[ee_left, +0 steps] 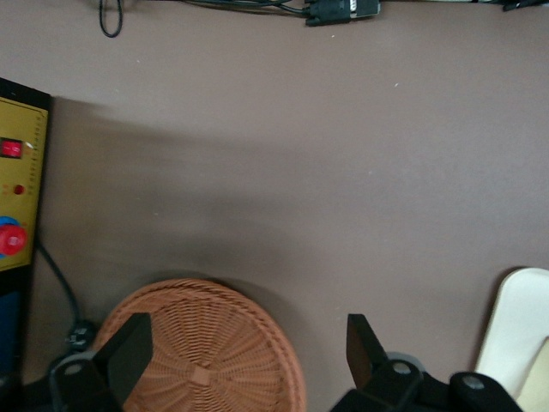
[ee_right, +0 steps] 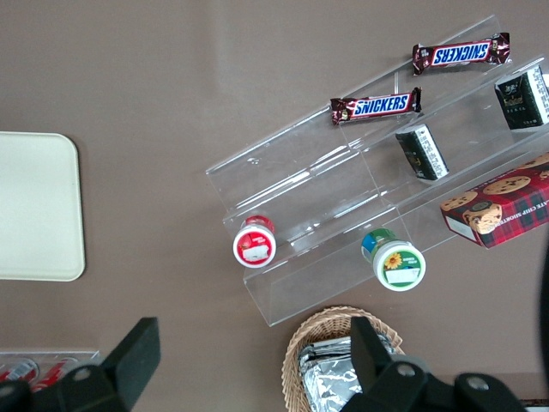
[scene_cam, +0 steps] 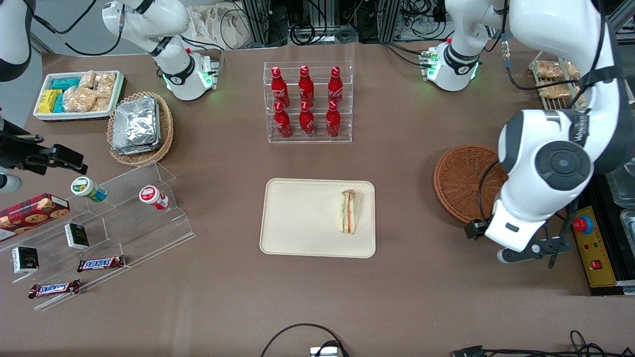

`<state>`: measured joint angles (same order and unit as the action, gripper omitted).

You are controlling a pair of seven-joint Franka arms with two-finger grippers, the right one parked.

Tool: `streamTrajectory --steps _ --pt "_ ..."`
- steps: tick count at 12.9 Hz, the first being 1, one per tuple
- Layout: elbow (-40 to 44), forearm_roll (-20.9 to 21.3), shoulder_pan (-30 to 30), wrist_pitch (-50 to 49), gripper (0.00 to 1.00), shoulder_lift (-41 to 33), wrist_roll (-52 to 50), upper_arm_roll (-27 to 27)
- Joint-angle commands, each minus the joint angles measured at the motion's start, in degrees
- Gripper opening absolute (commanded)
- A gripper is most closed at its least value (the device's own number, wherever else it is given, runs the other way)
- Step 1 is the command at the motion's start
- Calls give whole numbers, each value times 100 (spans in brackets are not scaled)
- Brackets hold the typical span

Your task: Place sandwich from basket to tray

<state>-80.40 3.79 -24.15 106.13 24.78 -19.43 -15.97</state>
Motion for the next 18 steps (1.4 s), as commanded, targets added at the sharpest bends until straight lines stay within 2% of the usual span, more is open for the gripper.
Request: streamTrajectory --steps 1,11,18 --pt "-63 -72 410 -391 100 -446 501 68" --pt "-899 -36 998 -961 100 -2169 1968 94" --pt "-1038 -72 2439 -1693 100 -2811 1996 1736"
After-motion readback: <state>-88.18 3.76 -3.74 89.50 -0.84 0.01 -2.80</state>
